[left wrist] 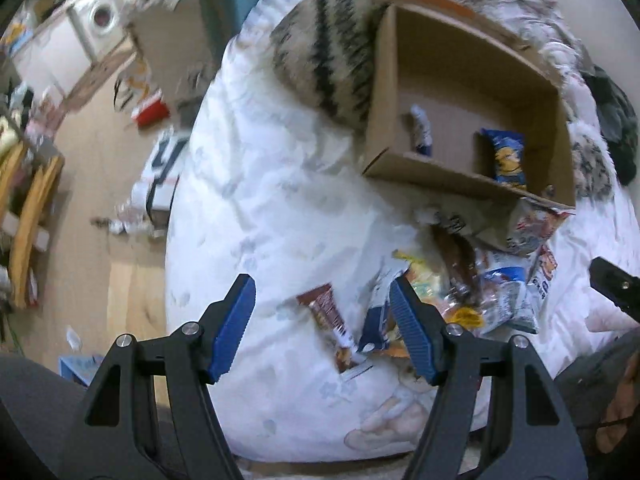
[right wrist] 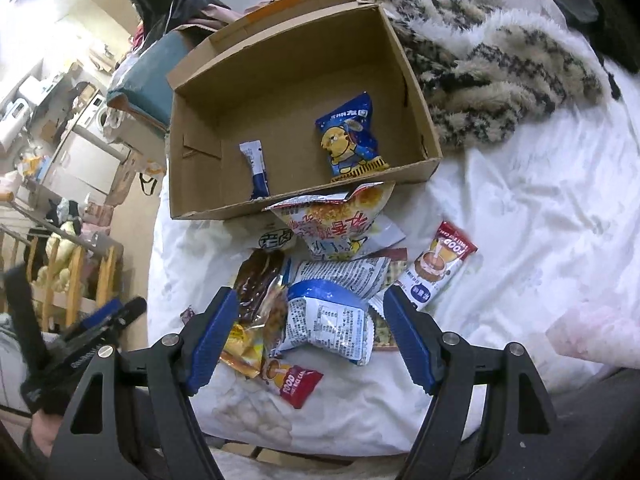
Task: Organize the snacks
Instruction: 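Withdraw both tools and grasp the brown chocolate bar with the left tool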
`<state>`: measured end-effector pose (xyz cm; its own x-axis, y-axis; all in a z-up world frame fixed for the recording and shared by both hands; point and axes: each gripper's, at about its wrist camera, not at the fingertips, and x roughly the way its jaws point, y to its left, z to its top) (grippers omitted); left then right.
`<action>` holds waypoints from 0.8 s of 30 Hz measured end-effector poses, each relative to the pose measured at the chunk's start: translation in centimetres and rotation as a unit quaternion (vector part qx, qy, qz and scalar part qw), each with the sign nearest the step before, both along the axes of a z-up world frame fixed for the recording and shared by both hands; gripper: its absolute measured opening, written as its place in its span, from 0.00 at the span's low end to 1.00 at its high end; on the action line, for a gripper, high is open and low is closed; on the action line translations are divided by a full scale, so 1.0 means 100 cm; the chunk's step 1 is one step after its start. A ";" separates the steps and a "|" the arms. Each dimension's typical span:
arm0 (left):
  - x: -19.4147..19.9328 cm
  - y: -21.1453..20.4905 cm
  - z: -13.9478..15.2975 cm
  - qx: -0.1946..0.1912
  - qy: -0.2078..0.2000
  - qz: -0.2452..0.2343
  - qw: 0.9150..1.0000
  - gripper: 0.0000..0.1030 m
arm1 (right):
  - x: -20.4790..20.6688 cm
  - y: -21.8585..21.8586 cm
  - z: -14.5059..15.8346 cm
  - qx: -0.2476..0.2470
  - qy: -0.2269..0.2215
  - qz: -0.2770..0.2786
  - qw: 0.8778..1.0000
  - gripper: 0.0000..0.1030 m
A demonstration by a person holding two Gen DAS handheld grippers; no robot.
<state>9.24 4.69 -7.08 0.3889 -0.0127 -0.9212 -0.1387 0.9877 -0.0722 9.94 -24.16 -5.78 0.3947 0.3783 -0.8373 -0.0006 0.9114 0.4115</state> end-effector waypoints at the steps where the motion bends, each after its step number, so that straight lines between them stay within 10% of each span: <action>1: 0.000 0.004 -0.005 -0.007 0.011 0.008 1.000 0.65 | 0.000 -0.001 0.000 0.003 0.000 -0.003 1.000 0.76; 11: 0.008 0.013 -0.062 -0.046 0.128 0.037 0.990 0.63 | 0.005 -0.006 -0.007 0.007 0.016 -0.015 1.000 0.76; 19: 0.022 -0.001 -0.098 -0.053 0.183 0.021 0.981 0.17 | 0.005 -0.012 -0.004 0.004 0.012 -0.027 1.000 0.76; 24: 0.021 -0.006 -0.083 -0.043 0.168 0.015 0.985 0.14 | 0.004 -0.021 -0.005 0.008 0.016 -0.043 0.999 0.76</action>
<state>11.31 4.13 -15.35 0.0635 -0.0901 -0.9939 -0.1984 0.9749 -0.1011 10.36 -26.29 -6.28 0.3985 0.3571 -0.8448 0.0907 0.9012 0.4238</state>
